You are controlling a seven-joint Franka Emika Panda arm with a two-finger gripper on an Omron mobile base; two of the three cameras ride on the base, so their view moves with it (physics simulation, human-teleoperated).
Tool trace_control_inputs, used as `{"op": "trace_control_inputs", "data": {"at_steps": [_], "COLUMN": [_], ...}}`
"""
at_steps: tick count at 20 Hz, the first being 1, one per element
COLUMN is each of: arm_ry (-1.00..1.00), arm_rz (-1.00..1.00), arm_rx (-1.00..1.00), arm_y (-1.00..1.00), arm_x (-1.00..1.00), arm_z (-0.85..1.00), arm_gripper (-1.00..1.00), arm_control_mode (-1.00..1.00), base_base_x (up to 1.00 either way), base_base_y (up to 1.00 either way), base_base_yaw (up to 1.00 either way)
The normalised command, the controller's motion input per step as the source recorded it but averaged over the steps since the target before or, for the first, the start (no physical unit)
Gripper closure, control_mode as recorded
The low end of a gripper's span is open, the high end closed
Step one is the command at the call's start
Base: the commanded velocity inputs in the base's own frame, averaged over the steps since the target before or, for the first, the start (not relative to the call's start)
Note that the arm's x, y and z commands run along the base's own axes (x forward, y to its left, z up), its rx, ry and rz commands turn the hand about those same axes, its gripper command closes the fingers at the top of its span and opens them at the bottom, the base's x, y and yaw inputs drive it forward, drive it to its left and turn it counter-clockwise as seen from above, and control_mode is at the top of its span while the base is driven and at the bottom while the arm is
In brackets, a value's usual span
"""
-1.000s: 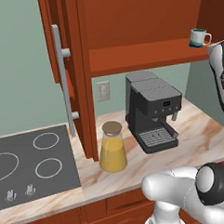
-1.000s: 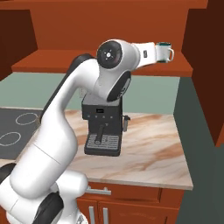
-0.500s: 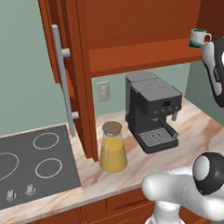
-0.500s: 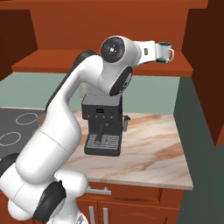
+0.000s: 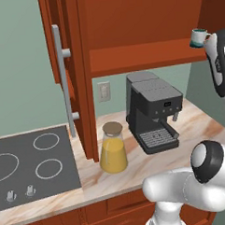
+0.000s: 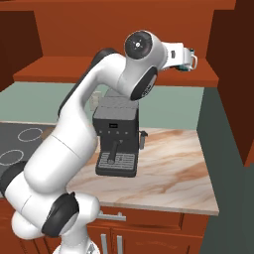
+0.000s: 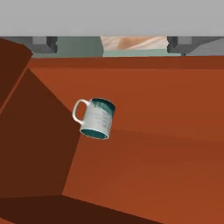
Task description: There is a tray on the dining counter. Grab the cup, mug, and pitcher and place them on the tray. The pitcher may be placed next to the tray if it cannot fit the tray.
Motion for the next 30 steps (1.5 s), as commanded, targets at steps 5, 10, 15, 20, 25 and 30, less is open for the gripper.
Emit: {"op": "trace_control_inputs", "data": {"at_steps": [5,10,15,20,25,30], "arm_ry": [0.0,0.0,0.01,0.03,0.01,0.0], "arm_rz": [0.0,0.0,0.0,0.0,0.0,0.0], "arm_rx": [0.02,0.06,0.08,0.07,0.03,0.0], "arm_y": [-0.09,-0.14,-0.11,-0.05,-0.05,-0.08], "arm_x": [0.29,0.11,0.09,0.11,0.18,0.2], "arm_z": [0.02,0.0,0.0,0.0,0.0,0.0], "arm_gripper": [-1.0,-1.0,-1.0,-1.0,-1.0,-1.0], "arm_control_mode": [-1.0,-1.0,-1.0,-1.0,-1.0,-1.0], "base_base_x": [0.0,0.0,0.0,0.0,0.0,0.0], "base_base_y": [0.0,0.0,0.0,0.0,0.0,0.0], "base_base_yaw": [0.0,0.0,0.0,0.0,0.0,0.0]}}
